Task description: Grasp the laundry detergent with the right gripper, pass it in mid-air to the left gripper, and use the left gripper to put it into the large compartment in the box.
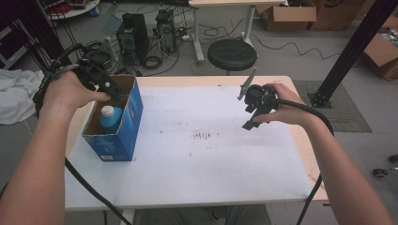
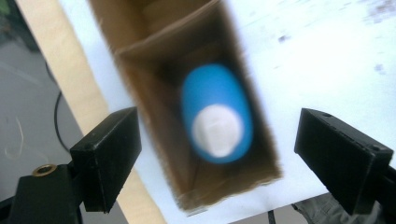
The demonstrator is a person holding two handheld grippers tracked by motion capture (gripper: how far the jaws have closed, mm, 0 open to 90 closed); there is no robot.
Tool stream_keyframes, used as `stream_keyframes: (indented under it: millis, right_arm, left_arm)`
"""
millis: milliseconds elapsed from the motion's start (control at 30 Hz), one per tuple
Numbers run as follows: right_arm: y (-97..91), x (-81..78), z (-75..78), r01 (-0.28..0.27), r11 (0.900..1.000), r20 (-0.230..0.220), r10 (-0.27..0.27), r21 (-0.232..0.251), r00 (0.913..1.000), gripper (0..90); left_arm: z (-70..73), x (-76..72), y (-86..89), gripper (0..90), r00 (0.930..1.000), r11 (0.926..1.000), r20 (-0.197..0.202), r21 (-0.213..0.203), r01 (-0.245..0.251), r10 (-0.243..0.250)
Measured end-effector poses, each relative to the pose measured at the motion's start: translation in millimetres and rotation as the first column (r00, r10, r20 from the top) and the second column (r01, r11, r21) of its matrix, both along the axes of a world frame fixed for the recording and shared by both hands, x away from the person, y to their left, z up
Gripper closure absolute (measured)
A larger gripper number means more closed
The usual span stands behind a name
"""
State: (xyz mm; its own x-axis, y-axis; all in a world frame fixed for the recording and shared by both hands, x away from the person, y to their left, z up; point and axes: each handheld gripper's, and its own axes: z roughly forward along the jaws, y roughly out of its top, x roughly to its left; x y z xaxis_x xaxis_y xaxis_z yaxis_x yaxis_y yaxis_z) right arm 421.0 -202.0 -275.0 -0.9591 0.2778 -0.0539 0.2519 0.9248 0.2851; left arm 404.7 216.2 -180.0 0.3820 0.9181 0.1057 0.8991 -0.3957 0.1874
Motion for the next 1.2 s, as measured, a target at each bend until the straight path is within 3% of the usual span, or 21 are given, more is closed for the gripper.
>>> stream_keyframes:
  millis: [33, 133, 200, 233, 267, 333, 367, 467, 500, 533, 600, 633, 667, 700, 733, 767, 800, 867, 967, 1200]
  right_arm:
    - [0.0, 0.0, 0.0, 0.0, 1.0, 0.0, 0.0, 0.0, 1.0, 28.3]
    - [0.1, -0.7, 2.5, -0.002, 1.0, 0.001, 0.002, -0.002, 1.0, 28.0]
    - [0.1, -1.1, 3.9, 0.0, 1.0, 0.003, 0.0, -0.002, 1.0, 27.7]
    - [0.4, -1.5, 5.5, -0.002, 1.0, 0.004, 0.002, -0.002, 1.0, 27.7]
    - [0.4, -1.5, 5.5, -0.002, 1.0, 0.004, 0.002, -0.002, 1.0, 27.7]
    - [1.3, -3.1, 7.2, -0.005, 1.0, 0.006, 0.005, -0.004, 1.0, 27.3]
    - [1.3, -3.1, 7.2, -0.005, 1.0, 0.006, 0.005, -0.004, 1.0, 27.3]
    - [1.6, -3.4, 8.8, -0.008, 1.0, 0.006, 0.008, -0.004, 0.9999, 27.2]
    - [1.1, -3.5, 9.3, -0.006, 1.0, 0.004, 0.006, -0.004, 1.0, 27.1]
    - [1.0, -3.6, 9.0, -0.006, 1.0, 0.003, 0.006, -0.003, 1.0, 27.0]
    - [0.5, -3.7, 8.3, -0.002, 1.0, 0.003, 0.002, -0.006, 1.0, 26.8]
    - [0.4, -4.2, 8.3, 0.002, 0.9999, 0.0, -0.002, -0.011, 1.0, 26.8]
    - [0.4, -4.2, 8.3, 0.002, 0.9999, 0.0, -0.002, -0.011, 1.0, 26.8]
    - [-0.7, -4.4, 7.9, -0.002, 1.0, 0.002, 0.002, -0.007, 1.0, 26.8]
    - [-0.7, -4.4, 7.9, -0.002, 1.0, 0.002, 0.002, -0.007, 1.0, 26.8]
    - [-1.6, -4.6, 8.3, -0.003, 0.9999, 0.002, 0.003, -0.013, 1.0, 26.8]
    - [-1.6, -4.6, 8.3, -0.003, 0.9999, 0.002, 0.003, -0.013, 1.0, 26.8]
    - [-3.1, -4.7, 8.9, 0.004, 0.9999, 0.001, -0.004, -0.016, 1.0, 26.8]
    - [-4.8, -4.1, 8.8, 0.009, 0.9998, -0.001, -0.009, -0.019, 1.0, 26.8]
    - [-6.8, -3.3, 7.1, 0.012, 0.9998, -0.003, -0.012, -0.018, 0.9999, 26.8]
  left_arm:
    - [0.0, 0.0, 0.0, 15.2, 1.0, 1.0, 0.0, 0.0, 0.0, 0.0]
    - [9.0, -2.6, -17.6, 15.1, 0.9964, 0.9966, 0.019, -0.01, 0.082, -0.082]
    - [13.4, -3.4, -28.1, 15.1, 0.9905, 0.9904, 0.029, -0.03, 0.135, -0.134]
    - [15.0, -3.8, -37.9, 15.1, 0.9837, 0.9829, 0.037, -0.049, 0.178, -0.176]
    - [15.0, -3.8, -37.9, 15.1, 0.9837, 0.9829, 0.037, -0.049, 0.178, -0.176]
    - [13.3, -2.8, -55.6, 14.4, 0.9694, 0.9689, 0.041, -0.041, 0.244, -0.242]
    - [13.3, -2.8, -55.6, 14.4, 0.9694, 0.9689, 0.041, -0.041, 0.244, -0.242]
    - [8.1, -1.1, -74.9, 14.4, 0.9591, 0.9597, 0.047, -0.019, 0.28, -0.279]
    - [4.3, 0.6, -87.1, 14.6, 0.9482, 0.9487, 0.046, -0.021, 0.315, -0.314]
    - [4.3, 0.6, -87.1, 14.6, 0.9482, 0.9487, 0.046, -0.021, 0.315, -0.314]
    - [-4.0, 4.0, -104.6, 14.6, 0.9351, 0.935, 0.042, -0.031, 0.353, -0.352]
    - [-6.9, 5.0, -110.3, 14.6, 0.9308, 0.9307, 0.037, -0.026, 0.365, -0.364]
    - [-6.9, 5.0, -110.3, 14.5, 0.9308, 0.9307, 0.037, -0.026, 0.365, -0.364]
    - [-12.1, 7.1, -119.8, 14.4, 0.9209, 0.9208, 0.026, -0.02, 0.39, -0.389]
    - [-12.1, 7.1, -119.8, 14.3, 0.9209, 0.9208, 0.026, -0.02, 0.39, -0.389]
    - [-16.9, 9.1, -128.3, 14.3, 0.9124, 0.912, 0.02, -0.027, 0.409, -0.409]
    - [-16.9, 9.1, -128.3, 14.3, 0.9124, 0.912, 0.02, -0.027, 0.409, -0.409]
    - [-21.8, 11.1, -136.2, 14.3, 0.904, 0.9037, 0.011, -0.023, 0.428, -0.427]
    - [-25.5, 12.8, -141.3, 14.1, 0.8987, 0.8985, 0.011, -0.021, 0.439, -0.438]
    - [-28.6, 14.7, -146.4, 14.2, 0.8929, 0.8927, 0.006, -0.02, 0.45, -0.45]
